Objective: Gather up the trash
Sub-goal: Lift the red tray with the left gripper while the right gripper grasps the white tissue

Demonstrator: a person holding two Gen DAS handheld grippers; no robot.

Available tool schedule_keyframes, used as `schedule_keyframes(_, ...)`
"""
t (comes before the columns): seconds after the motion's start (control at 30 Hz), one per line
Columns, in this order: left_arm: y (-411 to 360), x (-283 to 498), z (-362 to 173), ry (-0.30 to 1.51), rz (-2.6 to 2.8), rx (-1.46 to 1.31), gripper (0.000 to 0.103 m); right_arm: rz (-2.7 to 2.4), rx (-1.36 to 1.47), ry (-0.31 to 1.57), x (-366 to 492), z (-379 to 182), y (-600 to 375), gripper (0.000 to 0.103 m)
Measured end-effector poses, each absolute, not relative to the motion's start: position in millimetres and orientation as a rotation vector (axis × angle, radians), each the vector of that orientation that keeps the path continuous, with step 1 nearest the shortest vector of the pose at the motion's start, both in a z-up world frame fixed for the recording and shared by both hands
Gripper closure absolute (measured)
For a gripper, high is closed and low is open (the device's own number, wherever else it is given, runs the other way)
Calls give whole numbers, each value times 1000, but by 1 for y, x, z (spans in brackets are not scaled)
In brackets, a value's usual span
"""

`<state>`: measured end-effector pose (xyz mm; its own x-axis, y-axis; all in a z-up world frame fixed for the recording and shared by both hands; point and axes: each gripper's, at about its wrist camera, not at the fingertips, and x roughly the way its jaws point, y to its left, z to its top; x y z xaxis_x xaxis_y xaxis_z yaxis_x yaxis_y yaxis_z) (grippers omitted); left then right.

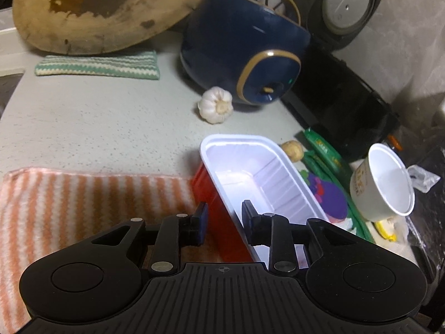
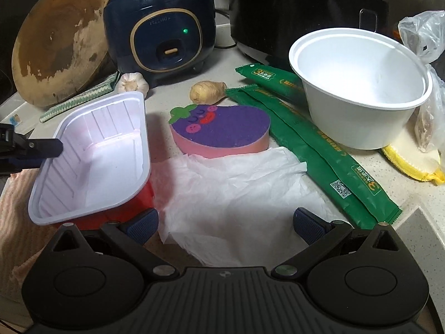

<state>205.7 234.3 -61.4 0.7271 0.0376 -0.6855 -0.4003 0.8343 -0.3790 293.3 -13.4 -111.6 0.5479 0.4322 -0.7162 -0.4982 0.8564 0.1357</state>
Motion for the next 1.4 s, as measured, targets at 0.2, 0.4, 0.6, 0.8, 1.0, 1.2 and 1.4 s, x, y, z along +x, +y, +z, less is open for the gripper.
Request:
schedule_keyframes(0.2, 230, 220, -70, 755, 241, -540, 74, 532, -19, 821, 296, -112, -17, 0)
schedule_keyframes(0.4, 229, 226, -70, 766, 240, -516, 75, 592, -73, 830, 295, -107, -18, 9)
schedule_keyframes(0.6, 228, 229, -71, 774, 240, -505, 75, 535, -84, 666, 284, -94, -34, 11)
schedule_keyframes(0.8, 231, 229, -78, 757, 238, -548, 77, 505, -25, 696, 304, -99, -38, 29)
schedule_keyframes(1.0, 234, 232, -84, 749, 245, -599, 87, 522, 36, 770, 319, -111, -37, 44)
schedule_keyframes(1.2, 230, 231, -74, 706, 232, -591, 87, 546, 36, 802, 306, -108, -39, 89)
schedule_keyframes(1.4, 228, 245, -66, 737, 156, -459, 87, 600, 16, 803, 285, -101, -36, 94)
